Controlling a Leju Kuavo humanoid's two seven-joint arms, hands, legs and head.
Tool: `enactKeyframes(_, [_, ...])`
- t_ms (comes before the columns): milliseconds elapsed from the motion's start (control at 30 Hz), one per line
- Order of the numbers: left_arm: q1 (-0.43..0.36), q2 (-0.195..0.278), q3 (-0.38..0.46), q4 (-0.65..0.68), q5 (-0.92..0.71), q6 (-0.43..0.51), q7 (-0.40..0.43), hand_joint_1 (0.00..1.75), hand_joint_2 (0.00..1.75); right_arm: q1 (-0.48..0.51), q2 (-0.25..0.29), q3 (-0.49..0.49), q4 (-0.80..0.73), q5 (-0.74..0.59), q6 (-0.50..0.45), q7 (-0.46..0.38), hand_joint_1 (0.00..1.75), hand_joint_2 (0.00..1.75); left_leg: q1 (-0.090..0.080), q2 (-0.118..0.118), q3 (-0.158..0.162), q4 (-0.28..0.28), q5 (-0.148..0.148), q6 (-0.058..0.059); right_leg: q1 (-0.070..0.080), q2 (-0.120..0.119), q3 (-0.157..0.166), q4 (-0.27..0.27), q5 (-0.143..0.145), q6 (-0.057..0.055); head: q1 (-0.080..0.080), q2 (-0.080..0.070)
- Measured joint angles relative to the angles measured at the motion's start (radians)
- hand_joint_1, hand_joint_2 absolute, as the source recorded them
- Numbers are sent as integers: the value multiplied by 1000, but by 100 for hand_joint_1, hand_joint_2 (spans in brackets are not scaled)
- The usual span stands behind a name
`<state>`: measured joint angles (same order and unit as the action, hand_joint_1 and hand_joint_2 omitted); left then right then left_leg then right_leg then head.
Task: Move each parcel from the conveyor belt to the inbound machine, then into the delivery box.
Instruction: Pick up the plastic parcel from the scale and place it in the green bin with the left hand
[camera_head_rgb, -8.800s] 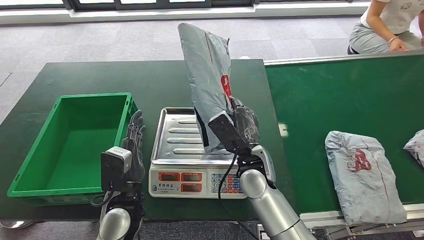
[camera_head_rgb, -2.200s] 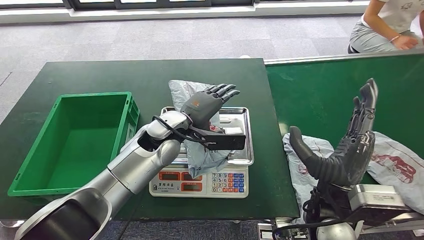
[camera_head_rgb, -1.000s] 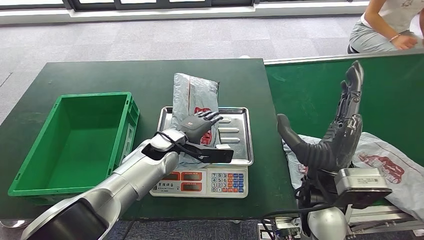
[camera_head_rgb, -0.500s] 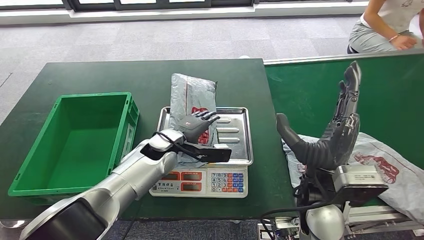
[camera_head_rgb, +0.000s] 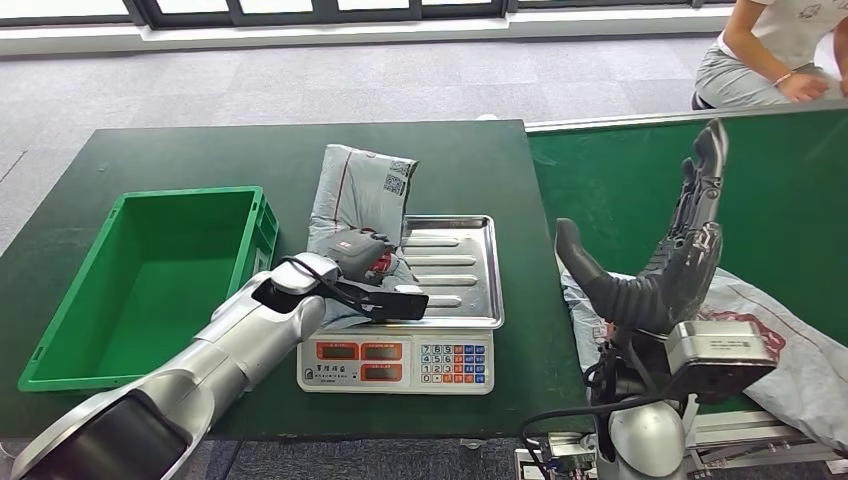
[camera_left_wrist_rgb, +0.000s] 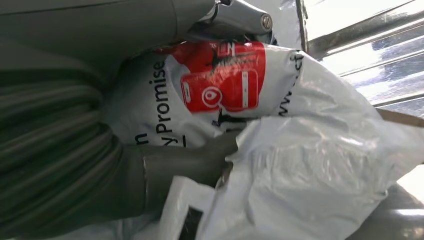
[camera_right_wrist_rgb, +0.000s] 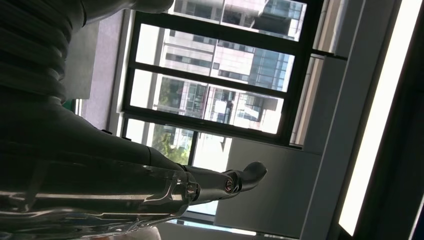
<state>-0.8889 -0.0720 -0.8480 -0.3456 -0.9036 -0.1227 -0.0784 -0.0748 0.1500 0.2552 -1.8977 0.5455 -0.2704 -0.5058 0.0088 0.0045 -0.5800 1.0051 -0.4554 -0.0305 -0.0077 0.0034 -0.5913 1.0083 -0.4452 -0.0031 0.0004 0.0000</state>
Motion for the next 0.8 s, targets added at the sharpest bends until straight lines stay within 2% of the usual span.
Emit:
enactKeyframes(433, [5,15,0,3,-3,33,-4,175,175,18,-22,24,-1,10,-47,-6,0,175,0,1,3,0,0,0,0,1,2,0,-1,-1,0,0])
enactKeyframes(500, [9,19,0,1,-3,65,-12,175,175,22,-28,27,-1,5,-60,-8,0,175,0,1,5,0,0,-1,0,1,2,0,-1,-1,0,0])
enactKeyframes(633, [18,39,6,-18,-6,199,-27,175,175,37,-45,36,-3,-10,-88,-11,0,175,0,0,9,0,2,-2,0,1,-1,0,0,-2,0,0])
enactKeyframes(800, [20,62,20,-40,-12,222,-30,175,175,46,-58,42,-8,-17,-95,-11,0,175,0,0,8,0,2,-2,1,0,-2,0,1,-2,0,0])
